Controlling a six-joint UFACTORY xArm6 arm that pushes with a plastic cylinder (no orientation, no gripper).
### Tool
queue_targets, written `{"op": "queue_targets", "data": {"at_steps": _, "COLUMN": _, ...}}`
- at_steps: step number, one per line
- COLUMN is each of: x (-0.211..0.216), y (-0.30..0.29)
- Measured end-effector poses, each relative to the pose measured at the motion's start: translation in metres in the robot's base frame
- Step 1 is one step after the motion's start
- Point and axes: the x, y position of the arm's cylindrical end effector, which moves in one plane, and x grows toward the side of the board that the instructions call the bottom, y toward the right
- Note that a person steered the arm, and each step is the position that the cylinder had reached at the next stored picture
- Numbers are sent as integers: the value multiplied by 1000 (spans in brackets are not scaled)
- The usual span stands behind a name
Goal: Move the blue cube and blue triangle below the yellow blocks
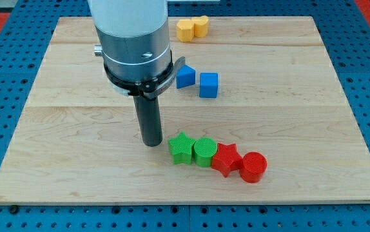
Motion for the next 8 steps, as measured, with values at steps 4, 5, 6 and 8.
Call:
{"op": "queue_targets", "data": {"at_steps": 4, "x": -43, "y": 85}}
{"op": "queue_targets", "data": {"at_steps": 5, "x": -59, "y": 100}}
{"op": "queue_targets", "data": {"at_steps": 6, "x": -83, "y": 114}}
{"op": "queue_targets", "data": {"at_steps": 8, "x": -133, "y": 95}}
